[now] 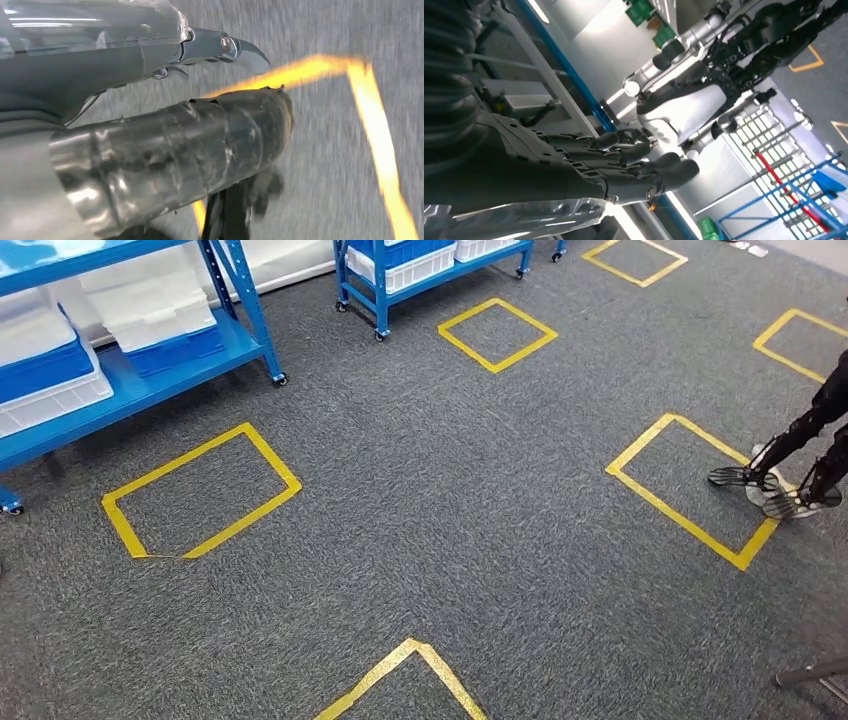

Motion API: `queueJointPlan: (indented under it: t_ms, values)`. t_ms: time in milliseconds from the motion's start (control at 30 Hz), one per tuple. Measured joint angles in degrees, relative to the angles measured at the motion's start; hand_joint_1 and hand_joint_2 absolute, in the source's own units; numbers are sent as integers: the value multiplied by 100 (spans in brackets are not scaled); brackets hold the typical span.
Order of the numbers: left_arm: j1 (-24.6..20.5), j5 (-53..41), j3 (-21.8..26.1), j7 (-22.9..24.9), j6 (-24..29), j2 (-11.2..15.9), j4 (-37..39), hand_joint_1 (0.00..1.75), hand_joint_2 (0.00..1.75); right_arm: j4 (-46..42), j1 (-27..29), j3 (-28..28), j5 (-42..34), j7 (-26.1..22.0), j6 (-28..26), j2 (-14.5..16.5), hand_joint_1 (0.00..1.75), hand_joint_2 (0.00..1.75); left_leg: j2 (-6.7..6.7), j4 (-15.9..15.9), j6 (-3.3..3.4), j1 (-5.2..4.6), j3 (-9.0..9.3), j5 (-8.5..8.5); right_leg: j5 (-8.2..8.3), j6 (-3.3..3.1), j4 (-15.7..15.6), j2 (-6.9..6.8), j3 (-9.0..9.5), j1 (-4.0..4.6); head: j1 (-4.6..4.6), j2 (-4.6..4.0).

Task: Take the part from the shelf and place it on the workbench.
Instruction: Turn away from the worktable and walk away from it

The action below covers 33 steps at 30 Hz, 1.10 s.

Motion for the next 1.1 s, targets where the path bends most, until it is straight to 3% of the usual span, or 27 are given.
queueJointPlan:
  t_ms: [33,67,100,133,167,200,267,300,333,367,433,467,533,567,633,667,700,733,800,833,867,933,1000,1033,1100]
  values:
    - [-2,0,0,-1,-1,10,1,0,0,-2,6,5,-1,0,4,10,0,175,-4,52,66,4,-27,-70,100,107,-194,-22,84,-68,-16,0]
    - [1,-1,0,-1,-2,15,3,0,0,-4,4,9,-1,1,4,16,0,175,-7,254,23,50,-124,-224,174,129,-307,-46,130,-92,-37,0]
    - [4,-1,-1,0,-1,14,4,0,0,-8,11,12,-1,1,4,19,0,175,-8,565,-148,122,-271,-409,226,26,-334,-67,130,-122,-55,0]
    - [11,-1,-1,1,1,17,4,0,0,-13,13,12,-1,0,3,18,0,175,-5,916,-395,217,-426,-587,248,-107,-345,-69,126,-168,-52,0]
    - [17,-1,-1,1,1,16,5,0,0,-17,11,13,-1,0,2,17,0,175,-1,1170,-624,331,-530,-661,249,-132,-343,-72,121,-252,-54,0]
    - [22,-1,-1,1,1,17,5,0,0,-21,16,14,-1,-1,2,21,0,175,10,1199,-822,461,-524,-595,248,-84,-336,-72,118,-366,-55,0]
    - [24,-1,-1,1,1,19,5,0,0,-24,16,15,-1,-1,2,27,0,175,38,681,-1213,719,-233,-290,219,88,-288,-74,118,-591,-58,0]
    - [25,-1,-1,1,-1,-1,14,0,0,-29,23,13,-1,-1,-1,15,0,175,26,413,-1368,785,-90,-191,198,190,-251,-66,111,-672,-87,0]
    - [25,-1,0,3,-2,-4,17,0,0,-34,33,7,-1,-1,-2,1,0,175,4,260,-1420,810,-11,-164,187,279,-220,-50,103,-712,-111,0]
    - [26,-2,1,4,-3,-5,21,0,0,-39,30,-1,-1,-1,-5,-14,0,175,-27,234,-1407,802,-3,-205,191,350,-213,-35,104,-722,-127,0]
    - [24,-2,2,7,-3,27,19,0,0,-44,23,-11,-1,-1,-5,-18,0,175,-56,315,-1209,774,-44,-232,242,430,-283,-16,143,-732,-107,-1]
    - [23,-2,2,7,-1,39,16,0,0,-43,11,-7,-1,0,-1,-3,0,175,-57,318,-1138,765,-42,-232,236,440,-306,-21,168,-745,-79,-1]
    - [25,-2,2,3,2,50,11,0,0,-42,19,5,0,0,8,30,0,175,-53,298,-1030,701,-25,-215,14,357,6,-26,33,-717,-39,-1]
    - [27,-2,2,2,3,48,9,0,0,-41,18,9,1,0,10,40,0,175,-51,280,-984,659,-22,-205,-192,278,389,-20,-150,-652,-22,0]
    - [26,-2,2,1,1,42,9,0,0,-42,18,11,1,1,9,42,0,175,-48,256,-900,534,-22,-190,-550,101,1291,5,-623,-441,-2,0]
    - [25,-1,2,1,1,41,9,0,0,-42,17,13,1,1,9,45,0,175,-54,245,-854,463,-19,-186,-601,5,1570,16,-782,-330,1,0]
    - [24,-1,2,1,1,41,9,0,0,-42,18,14,1,1,9,49,0,175,-65,234,-806,386,-10,-185,-539,-116,1635,30,-841,-219,2,0]
    - [24,-1,2,1,1,41,9,0,0,-42,18,15,0,1,9,51,0,175,-77,221,-760,309,5,-186,-374,-268,1469,49,-792,-105,2,0]
    - [26,-1,1,1,0,6,17,0,0,-43,22,14,0,2,7,34,0,175,-100,190,-684,194,34,-185,10,-665,791,138,-525,98,-27,0]
    - [29,-1,1,1,-1,-8,22,0,0,-43,35,11,-1,2,5,18,0,175,-107,183,-663,168,36,-184,135,-818,504,168,-408,159,-40,0]
    - [29,-1,0,1,0,-22,27,0,0,-44,33,-1,0,3,1,-12,0,175,-111,177,-656,173,30,-183,187,-919,320,184,-333,197,-55,0]
    - [22,-1,-1,1,2,-14,29,0,0,-48,27,-27,1,5,-4,-54,0,175,-119,148,-667,203,36,-179,199,-946,151,153,-249,220,-50,0]
    - [12,-2,0,1,1,9,24,0,0,-52,20,-37,1,7,-2,-59,0,175,-119,143,-691,198,74,-232,243,-894,-126,96,-67,155,-56,0]
    - [8,-2,0,1,-1,14,21,0,0,-54,26,-36,1,7,0,-55,0,175,-107,257,-734,198,41,-318,275,-859,-272,64,35,98,-65,0]
    - [8,-3,-1,1,-3,7,20,0,0,-57,22,-36,0,7,1,-49,0,175,-68,815,-883,284,-224,-595,316,-783,-422,19,153,-4,-85,0]
